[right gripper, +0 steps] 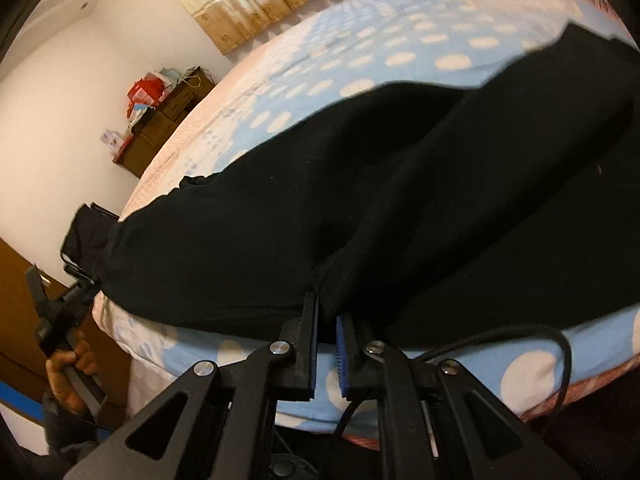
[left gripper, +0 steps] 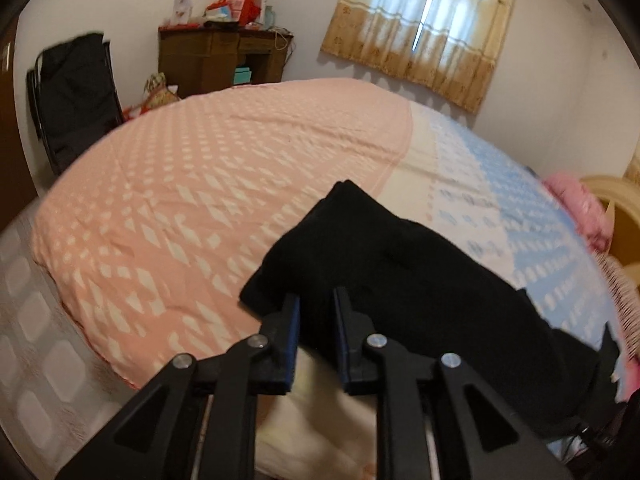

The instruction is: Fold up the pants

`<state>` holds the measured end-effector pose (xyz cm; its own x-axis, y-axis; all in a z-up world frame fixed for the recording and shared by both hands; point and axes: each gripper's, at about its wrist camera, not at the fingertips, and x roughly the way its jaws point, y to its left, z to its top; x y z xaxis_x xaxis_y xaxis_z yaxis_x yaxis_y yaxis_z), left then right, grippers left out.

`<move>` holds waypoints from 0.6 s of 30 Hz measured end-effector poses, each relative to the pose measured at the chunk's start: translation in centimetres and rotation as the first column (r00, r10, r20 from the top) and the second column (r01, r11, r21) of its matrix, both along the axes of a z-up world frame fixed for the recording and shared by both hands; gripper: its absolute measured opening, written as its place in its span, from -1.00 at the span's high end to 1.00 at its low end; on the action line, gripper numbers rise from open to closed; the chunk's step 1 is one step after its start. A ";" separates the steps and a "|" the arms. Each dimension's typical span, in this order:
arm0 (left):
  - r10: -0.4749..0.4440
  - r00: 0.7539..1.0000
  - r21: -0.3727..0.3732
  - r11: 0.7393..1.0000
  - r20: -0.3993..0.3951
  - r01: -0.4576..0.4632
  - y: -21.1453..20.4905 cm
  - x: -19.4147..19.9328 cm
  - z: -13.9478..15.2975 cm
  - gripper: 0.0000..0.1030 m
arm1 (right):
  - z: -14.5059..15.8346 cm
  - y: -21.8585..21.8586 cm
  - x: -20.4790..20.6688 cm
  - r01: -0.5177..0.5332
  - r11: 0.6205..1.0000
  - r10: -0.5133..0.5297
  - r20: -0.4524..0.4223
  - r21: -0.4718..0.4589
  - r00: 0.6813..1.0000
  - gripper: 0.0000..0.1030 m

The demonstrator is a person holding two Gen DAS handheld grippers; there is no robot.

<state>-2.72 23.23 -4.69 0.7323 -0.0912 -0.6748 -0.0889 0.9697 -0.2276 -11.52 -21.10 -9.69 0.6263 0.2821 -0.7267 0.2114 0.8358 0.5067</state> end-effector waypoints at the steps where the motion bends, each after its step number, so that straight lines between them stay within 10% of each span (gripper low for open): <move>1: 0.008 1.000 0.024 1.000 0.007 -0.008 0.1 -0.2 0.5 0.40 | 0.3 -0.4 -0.1 -0.002 1.000 0.002 -0.004 0.013 1.000 0.74; 9: 0.109 0.980 0.146 0.980 0.167 -0.134 1.3 -1.8 4.6 0.20 | 5.5 -3.8 -2.7 0.049 0.999 -0.049 0.122 0.009 0.991 0.05; 18: -0.002 0.990 0.161 0.987 0.141 -0.020 -4.8 2.3 2.4 0.20 | 8.0 5.2 10.3 -0.358 0.929 0.370 0.244 -0.095 0.896 -0.11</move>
